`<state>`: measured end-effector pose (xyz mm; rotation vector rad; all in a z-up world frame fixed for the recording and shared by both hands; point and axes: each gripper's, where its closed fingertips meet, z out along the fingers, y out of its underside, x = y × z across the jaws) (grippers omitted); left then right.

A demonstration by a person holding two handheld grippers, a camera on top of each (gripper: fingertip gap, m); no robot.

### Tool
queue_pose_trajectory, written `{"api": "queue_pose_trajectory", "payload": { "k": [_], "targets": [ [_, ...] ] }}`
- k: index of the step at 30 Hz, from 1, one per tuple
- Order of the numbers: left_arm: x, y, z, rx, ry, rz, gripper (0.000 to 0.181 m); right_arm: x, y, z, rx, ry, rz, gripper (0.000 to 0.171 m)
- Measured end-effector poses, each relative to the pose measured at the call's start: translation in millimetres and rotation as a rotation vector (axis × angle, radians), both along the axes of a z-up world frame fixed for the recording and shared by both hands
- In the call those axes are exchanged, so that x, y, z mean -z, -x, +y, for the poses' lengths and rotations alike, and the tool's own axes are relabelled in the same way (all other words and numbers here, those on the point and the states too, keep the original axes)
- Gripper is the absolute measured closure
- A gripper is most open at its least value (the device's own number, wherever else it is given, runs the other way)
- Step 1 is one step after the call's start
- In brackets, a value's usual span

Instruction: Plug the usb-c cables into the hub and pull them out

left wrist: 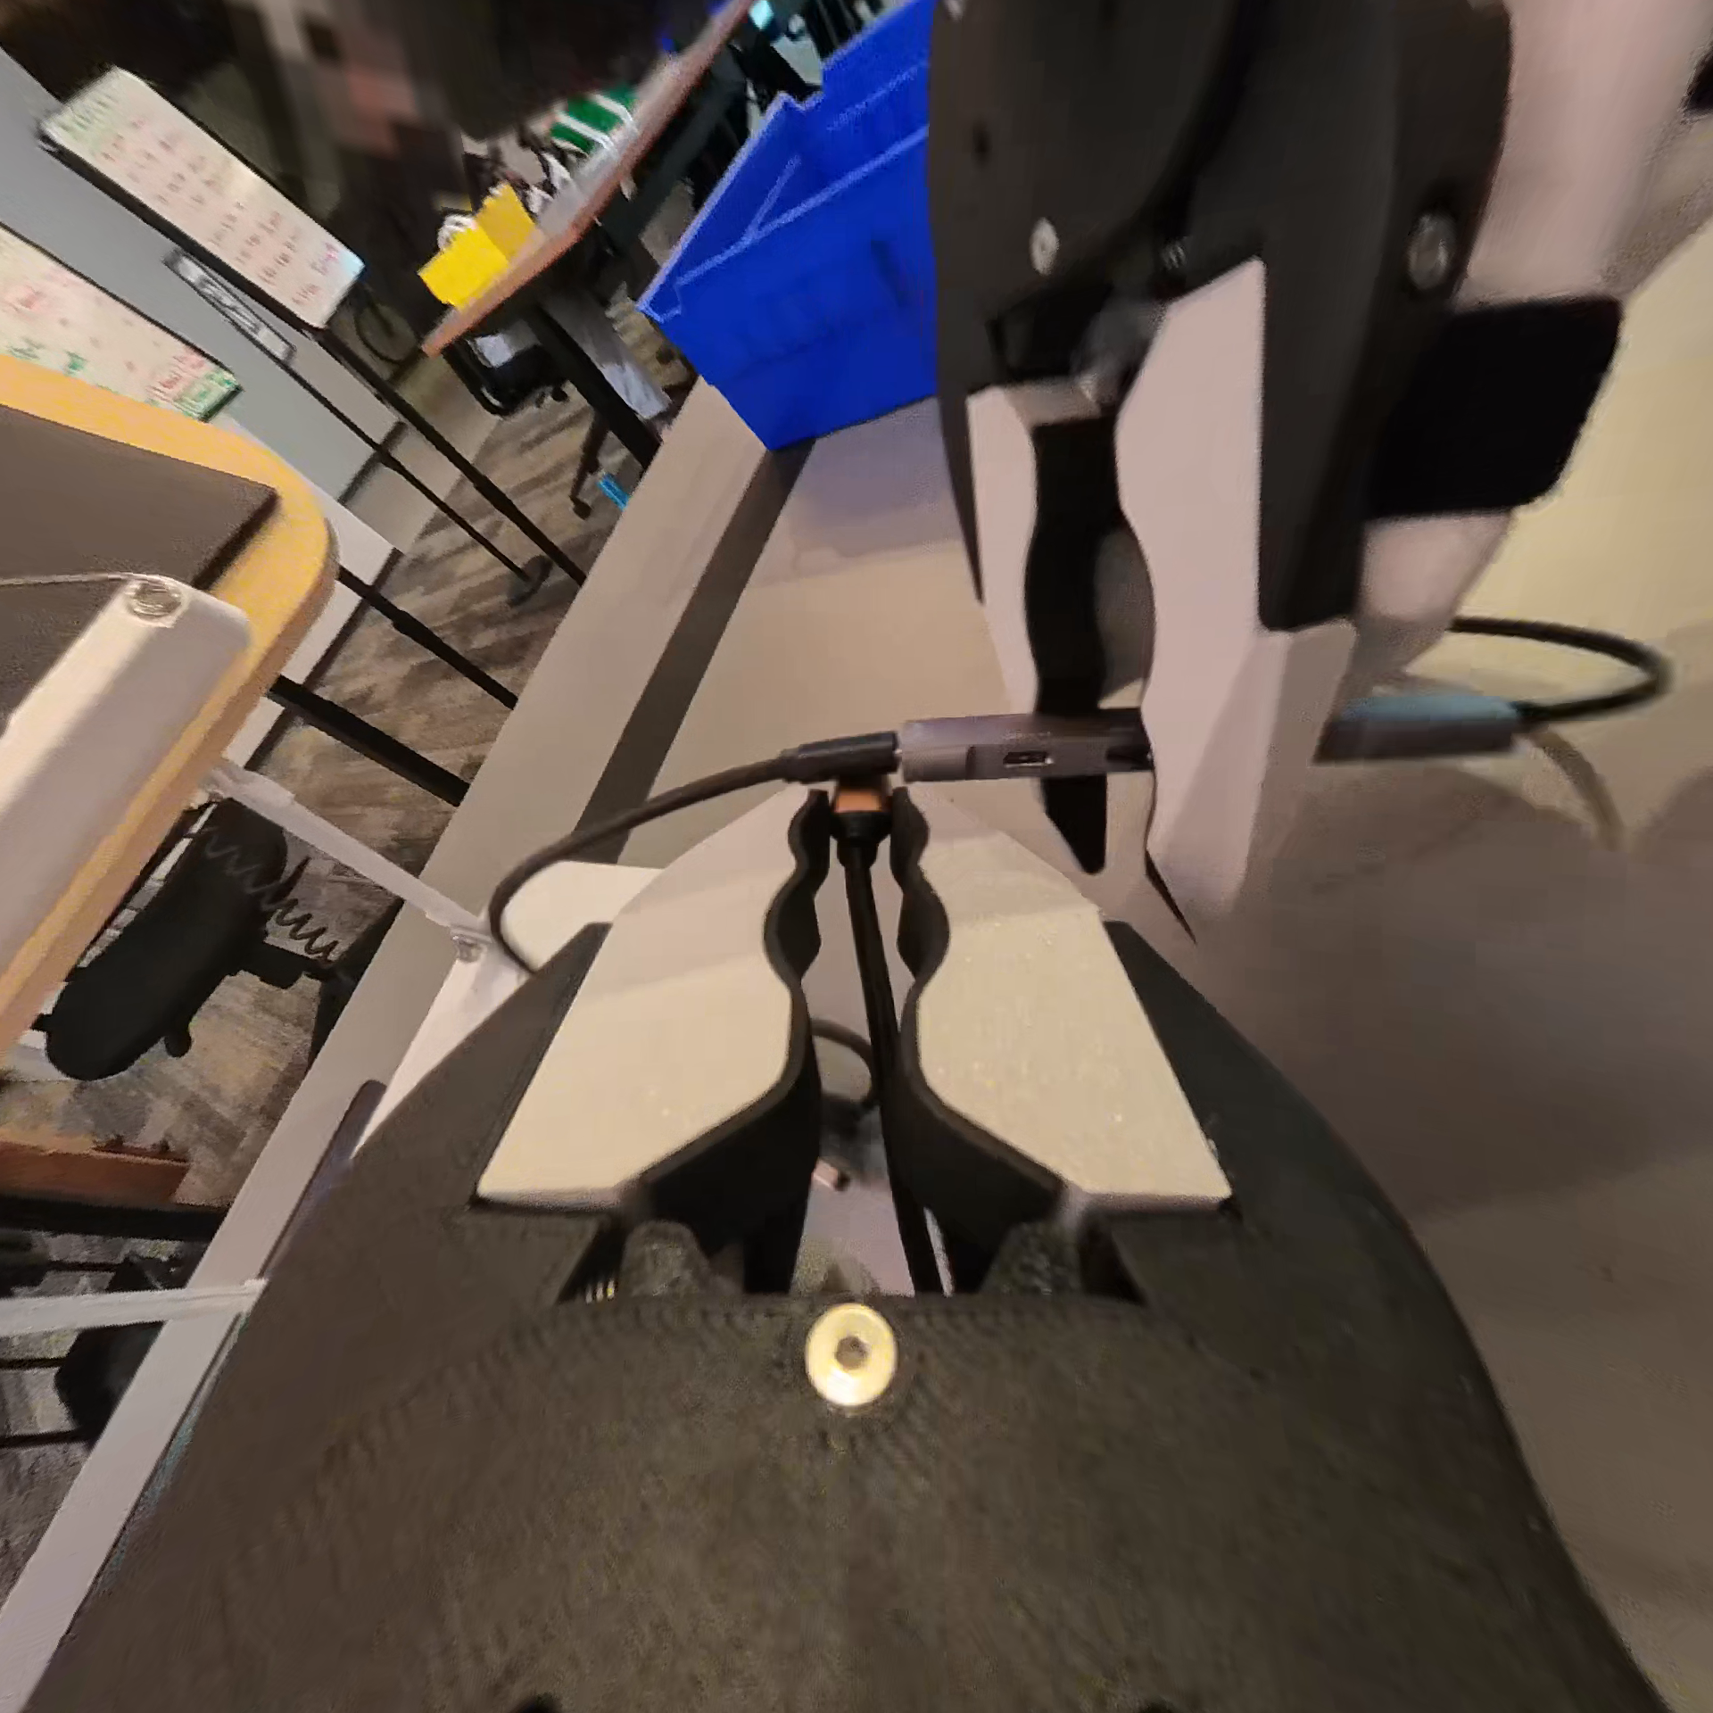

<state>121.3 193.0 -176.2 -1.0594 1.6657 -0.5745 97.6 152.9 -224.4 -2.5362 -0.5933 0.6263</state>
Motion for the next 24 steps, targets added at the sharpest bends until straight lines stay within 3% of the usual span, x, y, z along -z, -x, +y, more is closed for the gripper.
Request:
{"api": "queue_pose_trajectory", "payload": {
  "k": [9, 15, 20, 22, 24],
  "targets": [
    [12.5, -8.6, -15.1, 0.045, 0.075, 0.009, 0.168, 31.7, 1.7, 1.1, 0.183, -0.004, 0.012, 0.124],
    [15.9, -4.9, -18.3, 0.075, 0.054, 0.065, 0.168, 36.2, 1.6, 6.1, 0.236, -0.093, -0.062, 0.159],
    [17.9, 21.5, -10.1, 0.143, 0.103, 0.214, 0.168, 25.4, -0.5, 4.0, 0.197, -0.124, -0.025, 0.166],
    [17.3, 28.5, -5.8, 0.158, 0.033, 0.226, 0.168, 22.1, -2.7, 3.1, 0.189, -0.119, -0.012, 0.166],
    [15.8, 32.4, -7.6, 0.186, 0.071, 0.226, 0.168, 20.9, -7.9, 2.3, 0.163, -0.128, -0.046, 0.166]
  ]
}}
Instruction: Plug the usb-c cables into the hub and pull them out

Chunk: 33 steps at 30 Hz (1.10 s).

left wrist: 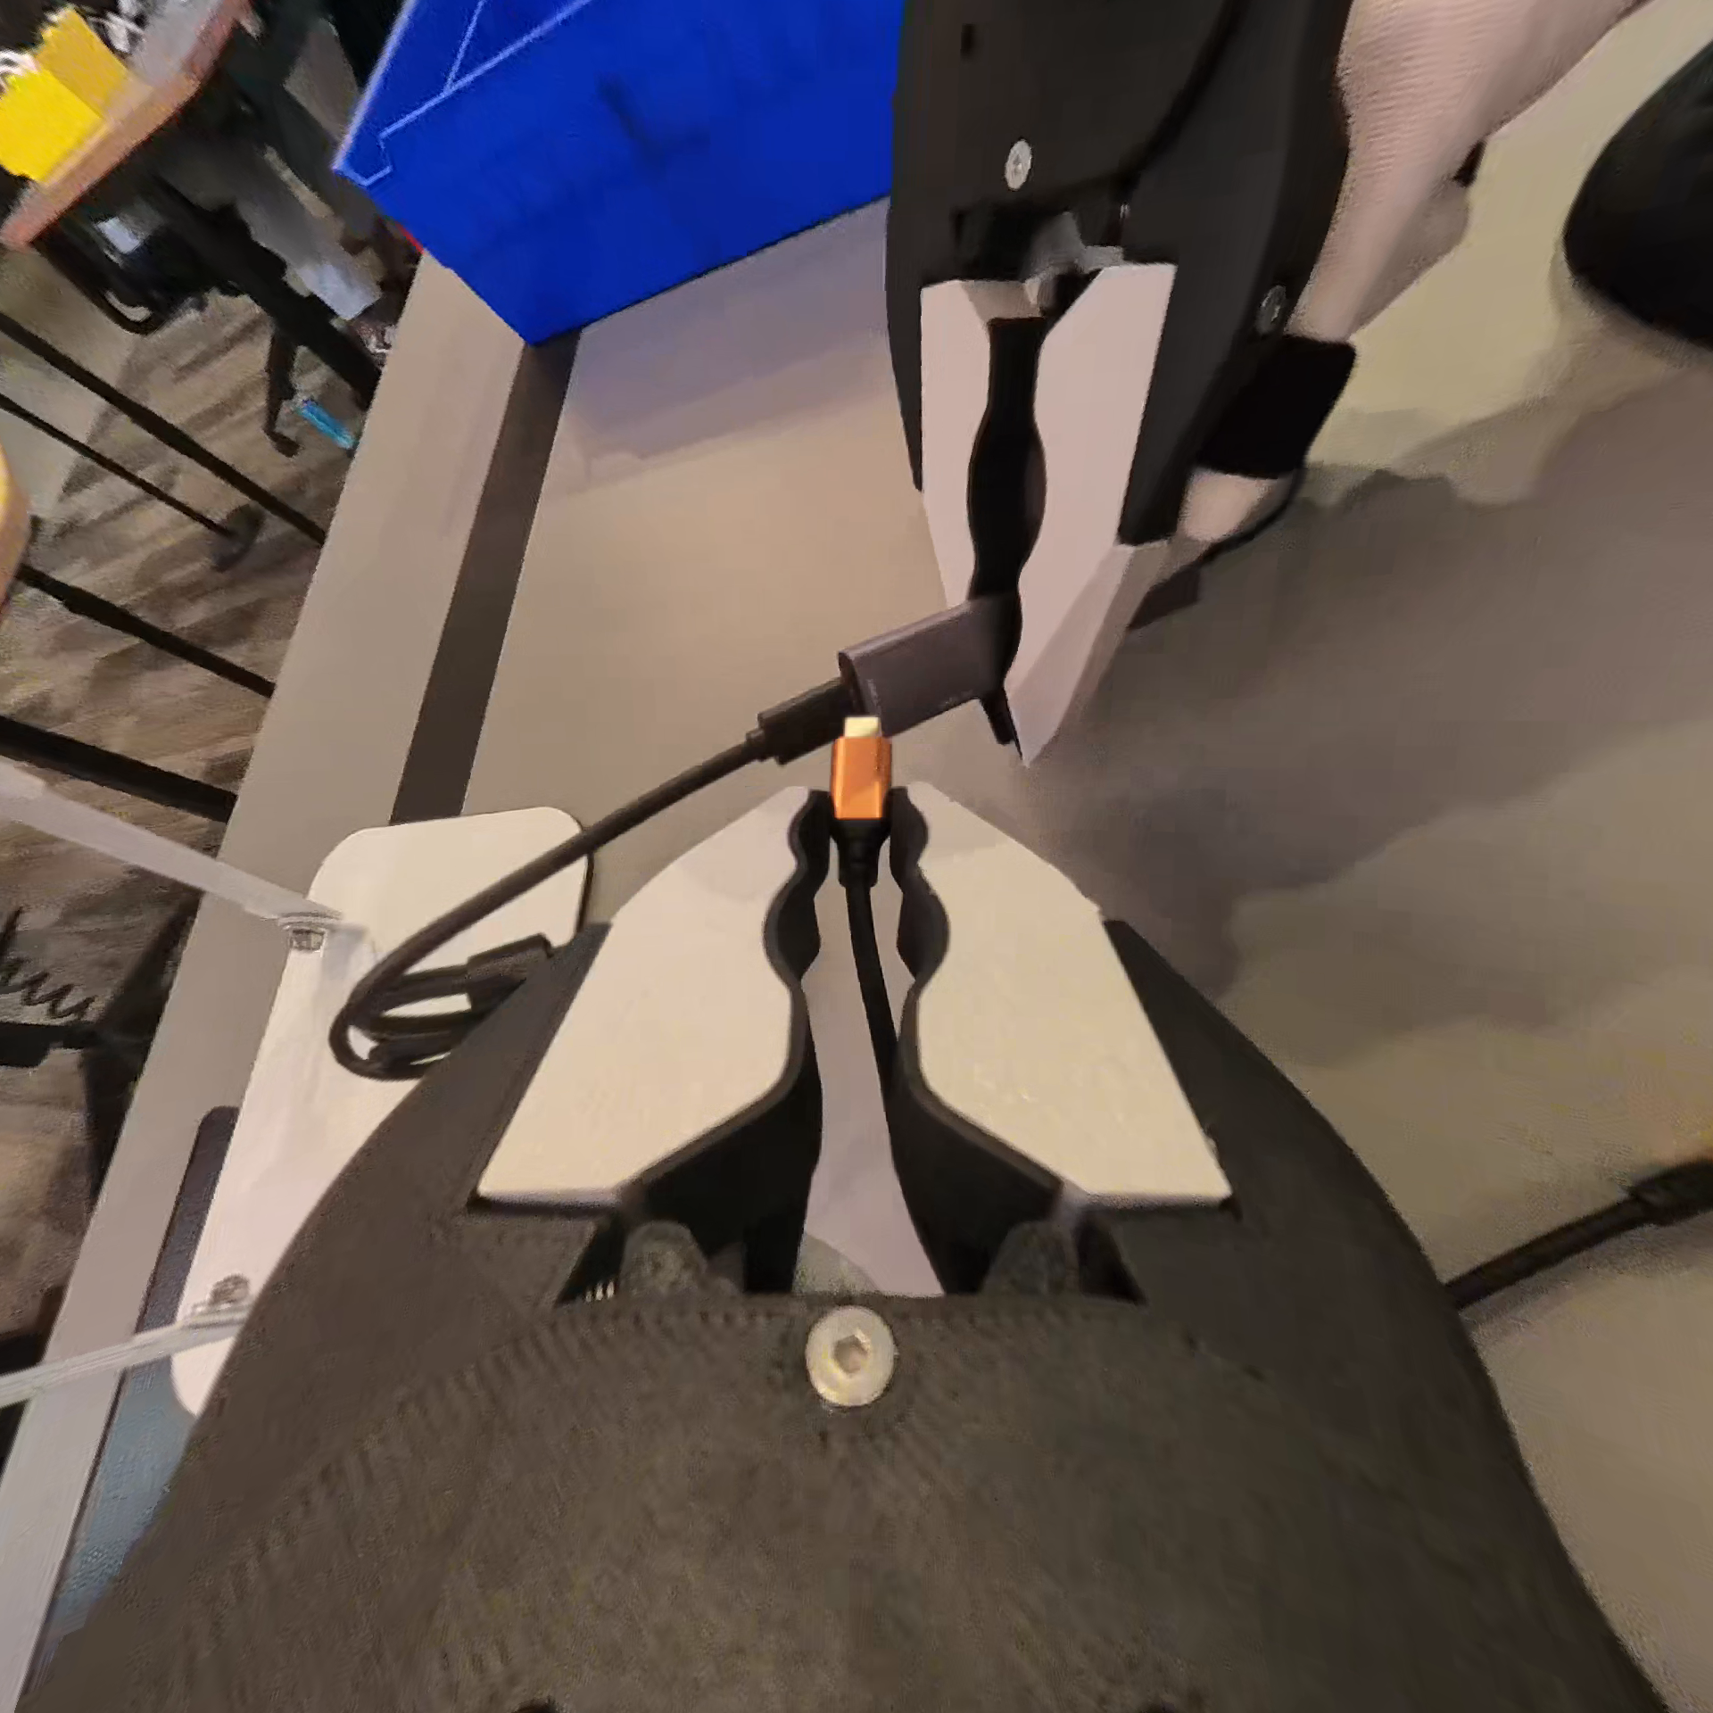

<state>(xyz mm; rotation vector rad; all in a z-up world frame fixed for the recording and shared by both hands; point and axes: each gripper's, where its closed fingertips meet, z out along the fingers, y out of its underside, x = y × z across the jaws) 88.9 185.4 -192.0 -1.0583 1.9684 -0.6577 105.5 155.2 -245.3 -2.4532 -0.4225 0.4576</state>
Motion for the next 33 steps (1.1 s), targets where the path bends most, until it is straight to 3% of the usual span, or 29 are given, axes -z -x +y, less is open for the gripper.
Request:
{"api": "queue_pose_trajectory", "payload": {
  "k": [4, 8, 15, 19, 25, 29, 33],
  "targets": [
    [15.2, 4.8, -2.4, 0.016, 0.007, 0.082, 0.168, 0.6, -9.2, 0.2, -0.069, -0.032, -0.151, 0.166],
    [30.2, -8.3, 2.1, -0.054, -0.037, 0.081, 0.168, -14.1, 9.4, -1.3, -0.179, -0.080, -0.111, 0.167],
    [13.1, -28.2, -11.9, -0.073, 0.082, -0.102, 0.168, -24.0, 23.0, -10.5, -0.220, 0.052, 0.074, 0.166],
    [8.4, -31.8, -14.6, -0.074, 0.170, -0.152, 0.168, -24.0, 15.3, -5.5, -0.178, 0.024, 0.031, 0.156],
    [-3.2, -36.7, -19.4, -0.069, 0.246, -0.214, 0.168, -2.9, -8.9, -5.2, -0.091, -0.044, -0.226, 0.127],
    [0.2, -41.0, -25.5, -0.055, 0.244, -0.209, 0.168, 11.4, -21.9, -8.4, 0.005, -0.046, -0.264, 0.134],
    [2.8, -44.2, -32.5, -0.041, 0.251, -0.200, 0.168, 16.3, -40.6, -12.1, 0.086, -0.054, -0.385, 0.114]
  ]
}}
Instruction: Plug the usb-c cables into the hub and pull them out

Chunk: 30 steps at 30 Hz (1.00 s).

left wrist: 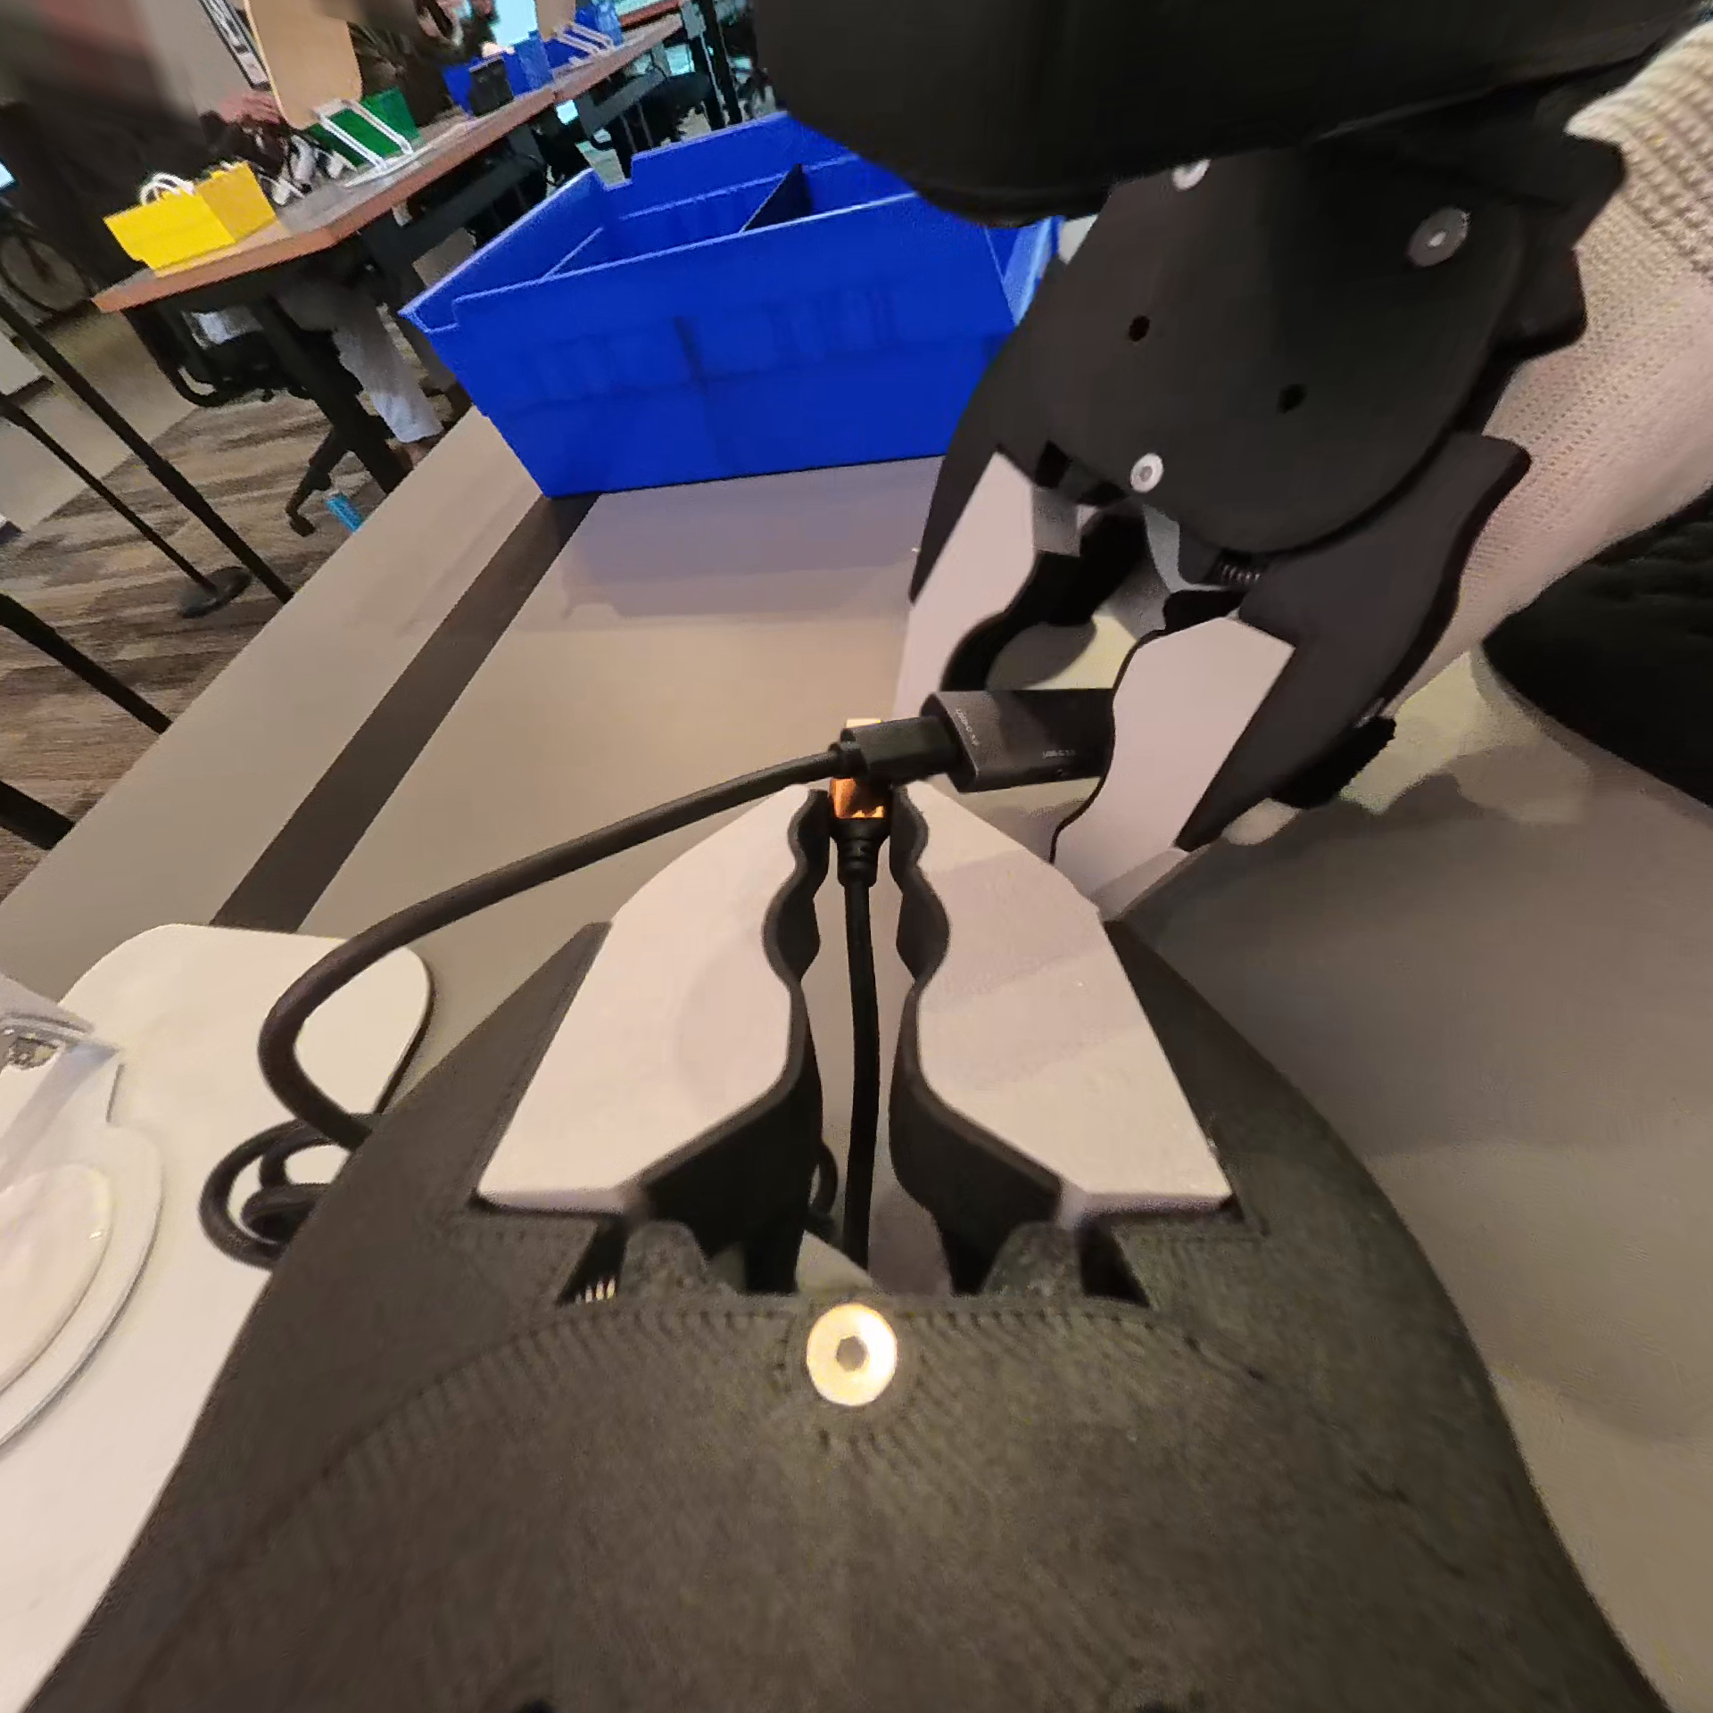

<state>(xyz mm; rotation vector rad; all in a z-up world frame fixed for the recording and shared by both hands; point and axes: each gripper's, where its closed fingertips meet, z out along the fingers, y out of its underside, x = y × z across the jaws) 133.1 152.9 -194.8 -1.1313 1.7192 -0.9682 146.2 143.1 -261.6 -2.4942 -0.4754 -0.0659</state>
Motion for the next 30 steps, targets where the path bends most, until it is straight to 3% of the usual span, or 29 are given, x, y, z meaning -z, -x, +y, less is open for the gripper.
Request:
{"api": "queue_pose_trajectory", "payload": {
  "k": [1, 4, 8, 12, 21, 30],
  "targets": [
    [0.5, -0.8, -1.4, 0.005, 0.007, 0.003, 0.168, -2.4, -7.7, 0.2, 0.021, -0.017, -0.060, 0.109],
    [-4.7, -1.9, -1.5, 0.001, 0.031, -0.015, 0.168, -1.3, -8.7, -5.5, 0.048, -0.042, -0.042, 0.125],
    [-12.4, -2.4, 0.4, -0.012, 0.071, -0.024, 0.168, -2.5, -17.2, -15.6, 0.095, -0.071, -0.075, 0.128],
    [-16.6, -2.4, -5.5, 0.004, 0.049, -0.031, 0.168, -5.5, -20.8, -16.8, 0.101, -0.115, -0.151, 0.162],
    [-25.8, 2.0, 1.1, -0.009, 0.016, -0.032, 0.168, -18.3, -19.3, -10.4, 0.069, -0.125, -0.064, 0.162],
    [-26.1, 6.4, 15.0, -0.064, -0.057, -0.009, 0.168, -46.9, -5.1, 5.3, 0.000, 0.058, 0.309, 0.162]
  ]
}}
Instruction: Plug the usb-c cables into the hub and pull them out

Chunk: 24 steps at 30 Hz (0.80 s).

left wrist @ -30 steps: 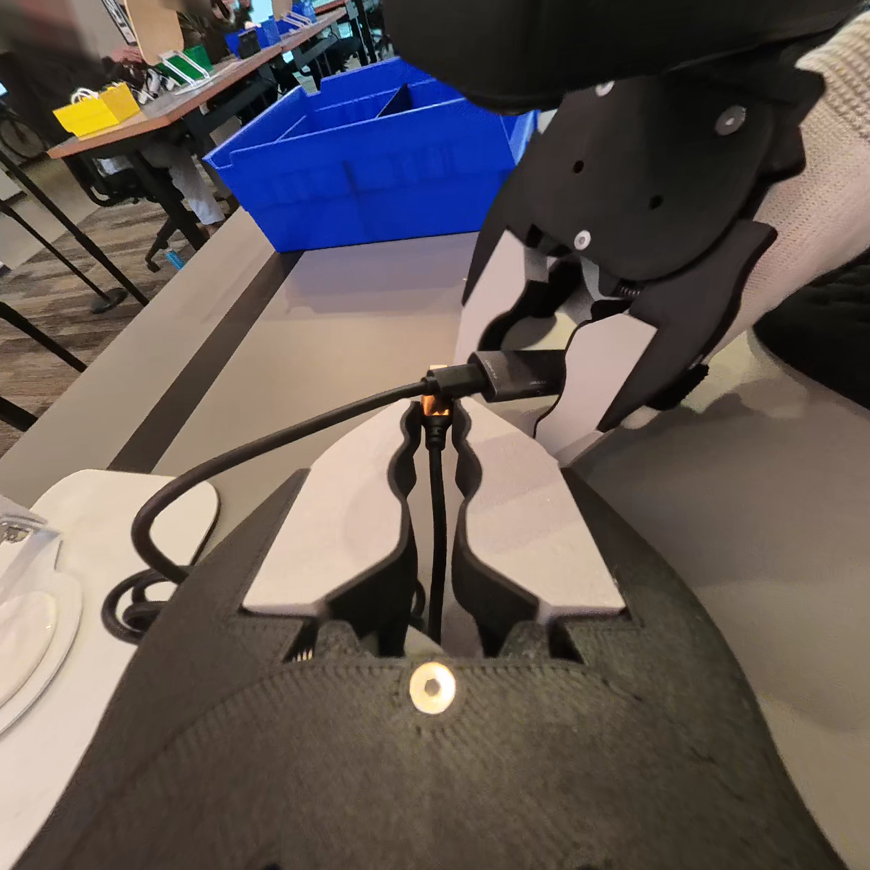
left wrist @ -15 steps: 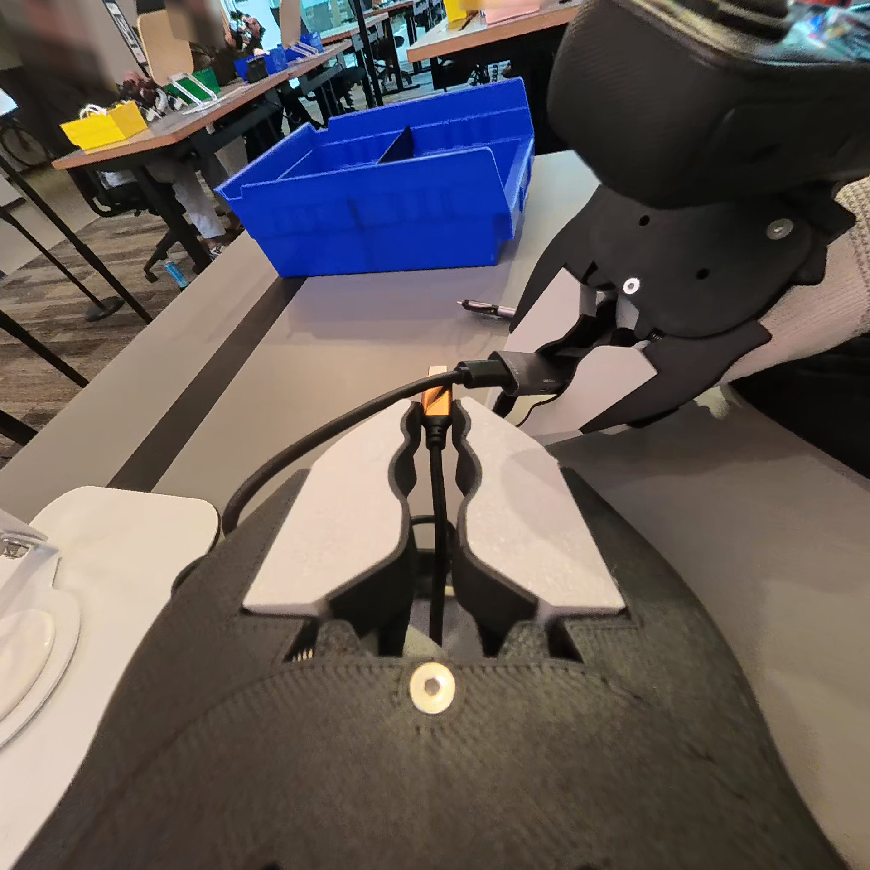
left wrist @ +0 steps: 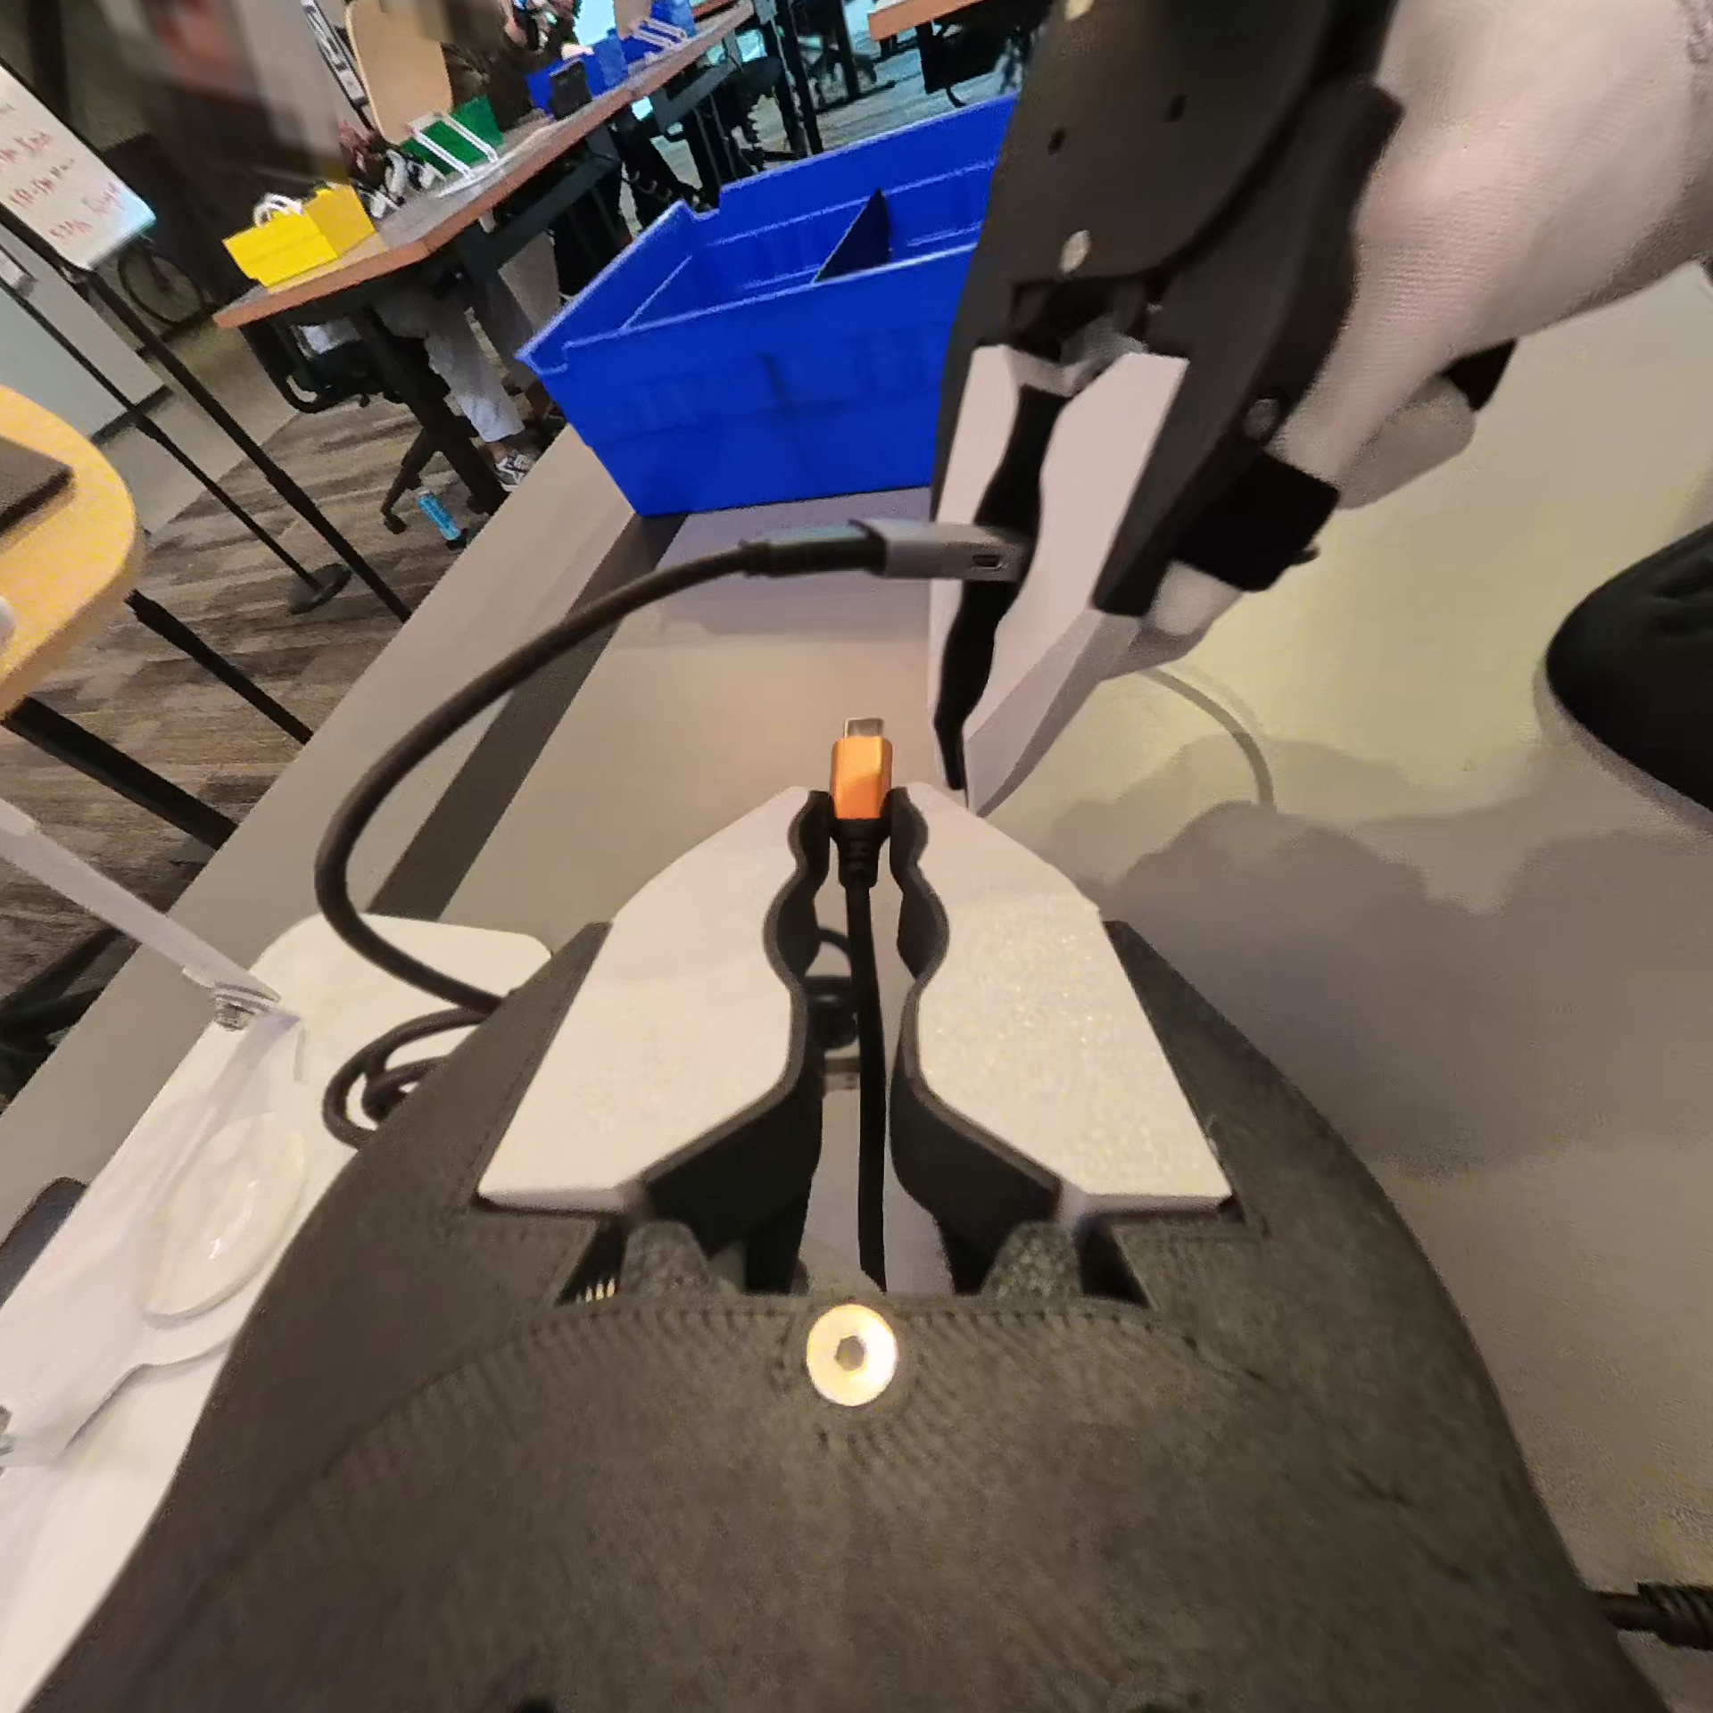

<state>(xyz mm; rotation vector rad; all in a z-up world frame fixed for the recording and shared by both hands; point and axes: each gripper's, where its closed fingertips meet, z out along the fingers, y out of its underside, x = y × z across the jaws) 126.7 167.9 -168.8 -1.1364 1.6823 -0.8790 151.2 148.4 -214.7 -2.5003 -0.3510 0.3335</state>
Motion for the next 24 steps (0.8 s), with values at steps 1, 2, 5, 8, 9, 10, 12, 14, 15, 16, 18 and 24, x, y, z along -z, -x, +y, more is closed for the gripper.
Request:
{"api": "queue_pose_trajectory", "payload": {
  "k": [1, 2, 5, 8, 9, 10, 12, 14, 15, 16, 18, 24],
  "targets": [
    [-2.3, -0.6, 0.4, -0.012, -0.022, -0.009, 0.168, 0.5, -0.1, 1.4, -0.016, 0.029, 0.007, 0.162],
    [-4.7, -1.0, 0.3, -0.023, -0.043, -0.016, 0.168, 0.2, 0.9, 3.5, -0.027, 0.050, 0.018, 0.163],
    [-11.3, -1.7, -0.3, -0.045, -0.097, -0.045, 0.168, 0.9, 5.4, 7.4, -0.067, 0.122, 0.041, 0.163],
    [-9.0, -1.9, -2.1, -0.040, -0.138, -0.033, 0.168, 4.8, 10.5, 7.5, -0.116, 0.211, 0.063, 0.163],
    [-5.4, -1.9, -1.3, -0.043, -0.156, -0.014, 0.168, 5.9, 10.3, 9.3, -0.121, 0.228, 0.066, 0.162],
    [-2.9, -2.0, 1.3, -0.056, -0.179, -0.004, 0.168, 8.0, 11.1, 7.7, -0.141, 0.262, 0.068, 0.163],
    [3.7, -2.4, 7.6, -0.091, -0.213, 0.027, 0.168, 9.6, 9.4, 9.9, -0.149, 0.294, 0.062, 0.163],
    [5.4, -3.9, 13.0, -0.133, -0.233, 0.030, 0.168, 11.6, 8.5, 11.8, -0.155, 0.319, 0.050, 0.163],
    [7.1, -4.5, 13.6, -0.144, -0.227, 0.039, 0.168, 12.3, 6.3, 15.7, -0.143, 0.318, 0.036, 0.163],
    [6.6, -5.3, 15.5, -0.164, -0.221, 0.034, 0.168, 13.0, 3.9, 18.5, -0.135, 0.320, 0.022, 0.163],
    [3.3, -5.9, 19.8, -0.206, -0.196, 0.021, 0.168, 13.8, 1.6, 24.7, -0.117, 0.318, 0.013, 0.163],
    [-6.8, -6.6, 26.4, -0.307, -0.114, -0.011, 0.168, 18.6, 0.3, 38.9, -0.073, 0.291, -0.022, 0.163]
  ]
}}
